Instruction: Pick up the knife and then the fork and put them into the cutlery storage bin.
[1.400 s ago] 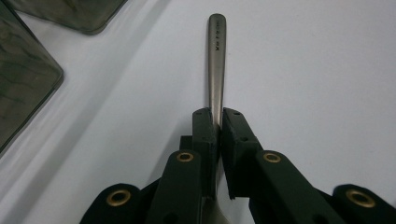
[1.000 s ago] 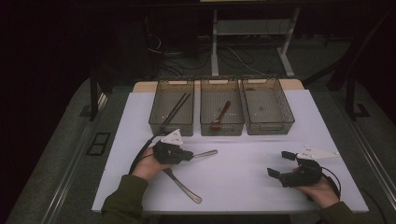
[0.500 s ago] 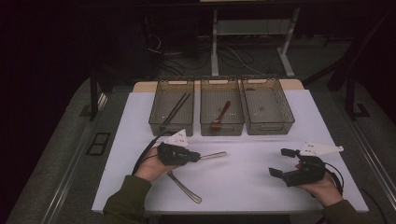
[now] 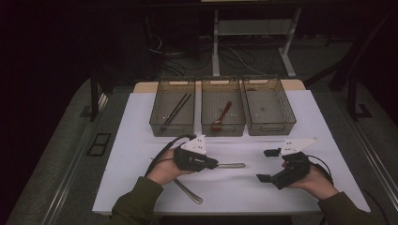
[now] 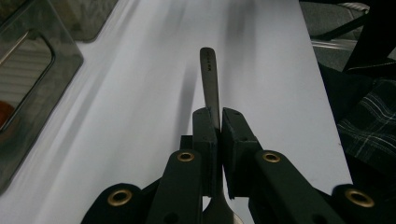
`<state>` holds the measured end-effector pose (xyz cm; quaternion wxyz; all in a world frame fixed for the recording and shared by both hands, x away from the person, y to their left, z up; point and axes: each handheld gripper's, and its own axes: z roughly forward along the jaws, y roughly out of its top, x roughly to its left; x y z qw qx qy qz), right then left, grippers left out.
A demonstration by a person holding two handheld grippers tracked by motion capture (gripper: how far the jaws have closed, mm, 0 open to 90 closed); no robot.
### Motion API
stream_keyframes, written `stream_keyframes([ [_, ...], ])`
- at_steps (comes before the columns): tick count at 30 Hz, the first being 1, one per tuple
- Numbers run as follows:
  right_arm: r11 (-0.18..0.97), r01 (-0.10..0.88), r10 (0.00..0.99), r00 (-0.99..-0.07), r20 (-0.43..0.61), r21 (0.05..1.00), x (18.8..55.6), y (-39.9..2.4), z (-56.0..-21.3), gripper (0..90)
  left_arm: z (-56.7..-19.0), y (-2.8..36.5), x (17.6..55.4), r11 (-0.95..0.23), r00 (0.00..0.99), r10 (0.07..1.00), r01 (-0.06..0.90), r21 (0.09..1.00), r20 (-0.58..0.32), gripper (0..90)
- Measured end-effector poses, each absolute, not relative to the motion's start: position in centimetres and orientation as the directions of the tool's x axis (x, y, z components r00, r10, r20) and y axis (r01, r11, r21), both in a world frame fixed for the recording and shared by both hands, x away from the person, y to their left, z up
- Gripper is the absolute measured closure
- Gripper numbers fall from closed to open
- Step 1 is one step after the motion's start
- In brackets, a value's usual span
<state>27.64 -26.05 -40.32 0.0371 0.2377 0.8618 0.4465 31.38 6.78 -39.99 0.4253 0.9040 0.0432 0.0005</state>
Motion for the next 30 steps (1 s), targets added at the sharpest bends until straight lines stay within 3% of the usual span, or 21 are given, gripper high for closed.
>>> stream_keyframes([
  [6,0.55,0.327,0.363,-0.922,0.133,0.768,28.5,-23.7,-39.8,7.7,-39.4,5.8,31.3,-0.627,0.999,0.04,0.051,0.777,-0.033,83.6],
  [8,0.571,0.31,0.327,-0.935,0.135,0.76,28.7,-22.8,-39.6,14.0,-39.3,5.4,31.2,-0.623,0.999,0.028,0.042,0.781,-0.032,83.6],
  [13,0.637,0.245,0.25,-0.963,0.105,0.731,29.6,-21.0,-39.5,17.2,-39.0,4.4,31.2,-0.634,1.0,-0.02,0.0,0.773,-0.017,83.6],
  [30,0.738,0.156,0.077,-0.986,0.148,0.656,31.2,-18.1,-39.9,67.8,-38.5,3.0,30.8,-0.641,0.995,-0.095,-0.072,0.764,0.014,83.6],
])
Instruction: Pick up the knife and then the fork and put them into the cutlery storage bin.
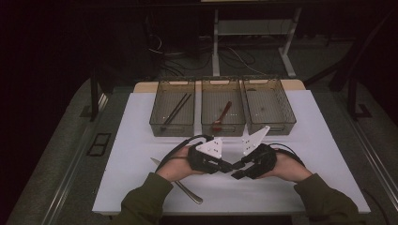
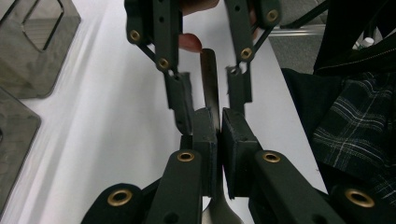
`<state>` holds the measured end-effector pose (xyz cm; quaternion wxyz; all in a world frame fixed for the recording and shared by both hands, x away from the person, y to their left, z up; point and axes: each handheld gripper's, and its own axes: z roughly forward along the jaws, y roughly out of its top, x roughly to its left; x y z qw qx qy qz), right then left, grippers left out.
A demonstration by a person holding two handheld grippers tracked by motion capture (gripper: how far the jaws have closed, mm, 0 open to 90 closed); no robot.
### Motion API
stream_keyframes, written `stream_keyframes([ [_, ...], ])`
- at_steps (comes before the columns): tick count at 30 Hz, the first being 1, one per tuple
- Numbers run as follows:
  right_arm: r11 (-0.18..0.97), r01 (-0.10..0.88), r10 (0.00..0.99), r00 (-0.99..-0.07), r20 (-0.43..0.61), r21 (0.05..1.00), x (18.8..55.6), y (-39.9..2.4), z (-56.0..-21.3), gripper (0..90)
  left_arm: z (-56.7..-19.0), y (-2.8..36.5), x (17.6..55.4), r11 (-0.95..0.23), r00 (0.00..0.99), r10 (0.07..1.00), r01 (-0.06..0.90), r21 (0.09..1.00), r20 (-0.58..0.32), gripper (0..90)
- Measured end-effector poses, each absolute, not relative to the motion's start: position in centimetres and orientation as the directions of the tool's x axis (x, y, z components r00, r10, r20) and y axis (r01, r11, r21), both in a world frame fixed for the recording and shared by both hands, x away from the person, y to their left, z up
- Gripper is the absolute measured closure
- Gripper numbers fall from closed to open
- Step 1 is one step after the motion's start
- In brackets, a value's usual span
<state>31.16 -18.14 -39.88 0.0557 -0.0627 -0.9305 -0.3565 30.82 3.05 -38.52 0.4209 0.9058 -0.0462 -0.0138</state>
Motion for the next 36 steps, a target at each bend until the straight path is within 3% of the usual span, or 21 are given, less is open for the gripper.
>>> stream_keyframes([
  [4,0.749,0.144,0.064,-0.987,0.147,0.646,30.9,-17.9,-39.9,79.3,-38.5,3.0,30.8,-0.642,0.994,-0.103,-0.086,0.762,0.025,83.5],
  [15,0.76,0.168,0.071,-0.982,0.176,0.628,30.6,-17.8,-39.9,81.3,-38.8,2.8,30.7,-0.645,0.995,-0.102,-0.067,0.762,0.002,82.4],
  [17,0.762,0.17,0.075,-0.982,0.176,0.625,30.7,-17.8,-39.9,86.1,-38.7,3.0,30.8,-0.631,0.996,-0.084,-0.052,0.774,-0.001,77.5],
  [27,0.785,0.178,0.129,-0.984,0.125,0.593,31.3,-19.1,-40.1,85.9,-38.2,6.3,31.6,-0.512,0.992,0.114,0.109,0.852,-0.058,47.5],
  [36,0.767,0.278,0.27,-0.957,0.102,0.578,32.6,-22.1,-40.3,85.9,-39.5,10.9,31.0,-0.464,0.944,0.32,0.236,0.854,-0.087,35.9],
])
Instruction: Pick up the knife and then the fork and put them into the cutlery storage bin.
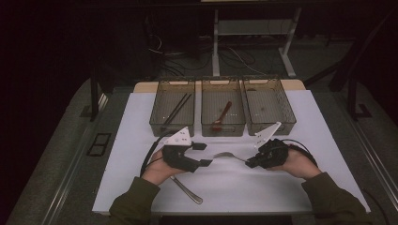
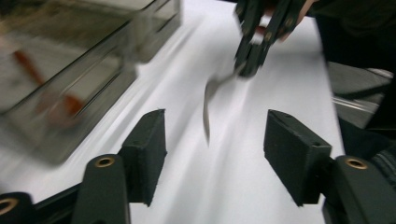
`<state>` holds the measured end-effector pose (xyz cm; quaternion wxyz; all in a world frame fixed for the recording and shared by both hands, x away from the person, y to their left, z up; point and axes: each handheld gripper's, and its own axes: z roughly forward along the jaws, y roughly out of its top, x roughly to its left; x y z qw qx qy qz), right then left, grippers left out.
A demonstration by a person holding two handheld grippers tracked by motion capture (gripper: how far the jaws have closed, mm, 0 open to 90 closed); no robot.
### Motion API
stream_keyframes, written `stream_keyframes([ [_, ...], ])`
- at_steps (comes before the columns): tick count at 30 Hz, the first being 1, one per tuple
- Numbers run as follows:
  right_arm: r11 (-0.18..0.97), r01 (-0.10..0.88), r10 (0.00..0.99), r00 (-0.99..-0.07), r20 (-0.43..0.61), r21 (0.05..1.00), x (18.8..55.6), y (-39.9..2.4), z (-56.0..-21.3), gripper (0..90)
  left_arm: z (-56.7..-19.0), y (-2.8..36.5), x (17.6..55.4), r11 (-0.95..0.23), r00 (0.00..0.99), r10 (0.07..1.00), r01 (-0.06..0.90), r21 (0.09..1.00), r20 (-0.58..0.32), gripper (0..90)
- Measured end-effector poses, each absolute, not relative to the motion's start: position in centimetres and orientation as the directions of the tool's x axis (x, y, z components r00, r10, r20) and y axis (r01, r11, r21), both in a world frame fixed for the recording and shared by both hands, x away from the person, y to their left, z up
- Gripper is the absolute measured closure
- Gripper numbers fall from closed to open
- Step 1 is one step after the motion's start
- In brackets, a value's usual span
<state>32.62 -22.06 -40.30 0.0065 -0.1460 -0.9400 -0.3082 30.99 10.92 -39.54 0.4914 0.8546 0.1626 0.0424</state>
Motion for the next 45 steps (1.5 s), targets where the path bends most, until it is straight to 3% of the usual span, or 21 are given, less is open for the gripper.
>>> stream_keyframes([
  [10,0.7,0.365,0.406,-0.91,0.079,0.613,34.0,-24.4,-38.7,85.8,-42.3,13.9,28.8,-0.437,0.862,0.498,0.345,0.83,-0.096,22.8],
  [17,0.629,0.419,0.478,-0.873,0.099,0.655,35.4,-25.7,-37.3,85.8,-43.4,15.2,28.1,-0.421,0.827,0.556,0.367,0.829,-0.083,9.2],
  [19,0.611,0.431,0.499,-0.861,0.1,0.664,35.8,-26.0,-36.8,85.8,-43.5,15.2,28.0,-0.42,0.818,0.57,0.375,0.827,-0.081,0.5],
  [35,0.512,0.537,0.672,-0.736,0.077,0.67,42.0,-29.5,-34.1,85.8,-43.6,14.7,27.9,-0.461,0.839,0.538,0.37,0.807,-0.077,0.0],
  [45,0.469,0.618,0.756,-0.65,0.074,0.631,45.6,-30.8,-35.7,85.7,-43.7,14.6,27.9,-0.461,0.844,0.529,0.373,0.805,-0.088,0.0],
])
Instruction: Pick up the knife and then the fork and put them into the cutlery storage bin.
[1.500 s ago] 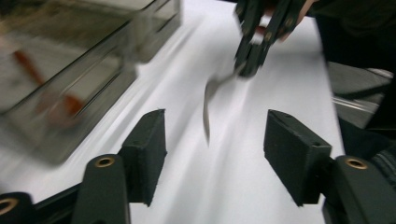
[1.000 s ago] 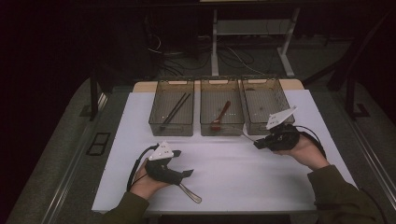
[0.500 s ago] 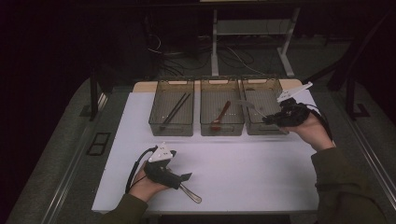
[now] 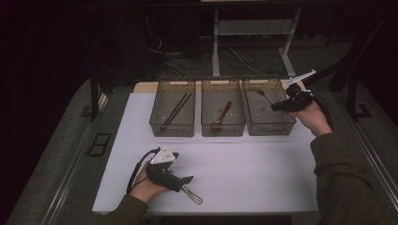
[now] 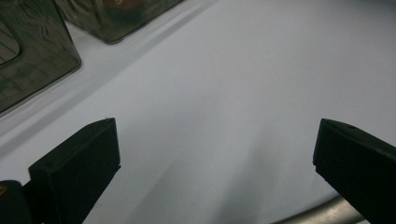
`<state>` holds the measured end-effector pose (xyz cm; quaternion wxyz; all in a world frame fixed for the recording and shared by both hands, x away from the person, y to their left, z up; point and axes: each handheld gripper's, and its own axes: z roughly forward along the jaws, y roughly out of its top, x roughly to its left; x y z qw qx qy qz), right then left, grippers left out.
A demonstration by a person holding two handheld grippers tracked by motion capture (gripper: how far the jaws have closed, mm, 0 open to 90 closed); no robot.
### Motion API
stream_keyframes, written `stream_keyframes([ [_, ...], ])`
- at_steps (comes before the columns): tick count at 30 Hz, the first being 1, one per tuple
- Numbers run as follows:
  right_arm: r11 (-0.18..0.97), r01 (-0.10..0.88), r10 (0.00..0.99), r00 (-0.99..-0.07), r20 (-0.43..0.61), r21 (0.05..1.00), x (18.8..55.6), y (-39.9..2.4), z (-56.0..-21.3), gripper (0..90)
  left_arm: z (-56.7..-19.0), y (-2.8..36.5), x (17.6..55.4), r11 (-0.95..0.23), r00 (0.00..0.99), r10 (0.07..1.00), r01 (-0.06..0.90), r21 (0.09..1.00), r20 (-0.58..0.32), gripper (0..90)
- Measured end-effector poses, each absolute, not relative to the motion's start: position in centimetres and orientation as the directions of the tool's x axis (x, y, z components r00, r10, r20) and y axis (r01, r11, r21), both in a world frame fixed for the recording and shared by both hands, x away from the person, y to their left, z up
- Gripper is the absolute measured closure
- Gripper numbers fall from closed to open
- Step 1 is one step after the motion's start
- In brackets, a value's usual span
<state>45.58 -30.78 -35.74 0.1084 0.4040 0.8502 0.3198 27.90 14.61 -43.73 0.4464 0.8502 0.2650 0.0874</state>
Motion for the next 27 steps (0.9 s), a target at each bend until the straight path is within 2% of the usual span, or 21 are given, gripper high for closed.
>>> stream_keyframes([
  [6,0.456,0.652,0.792,-0.608,0.057,0.606,47.0,-31.3,-37.3,85.8,-43.7,14.6,27.8,-0.466,0.848,0.522,0.372,0.803,-0.09,0.0],
  [13,0.462,0.651,0.792,-0.608,0.048,0.602,47.3,-31.2,-37.8,84.8,-43.8,14.5,27.8,-0.473,0.852,0.516,0.369,0.8,-0.089,0.0],
  [18,0.422,0.638,0.807,-0.589,0.055,0.645,47.1,-31.3,-37.4,66.9,-43.8,14.6,27.8,-0.471,0.852,0.516,0.369,0.801,-0.089,0.0],
  [27,0.363,0.586,0.79,-0.605,0.094,0.725,44.6,-31.5,-36.2,43.7,-43.7,14.6,27.7,-0.462,0.848,0.522,0.373,0.804,-0.093,0.0],
])
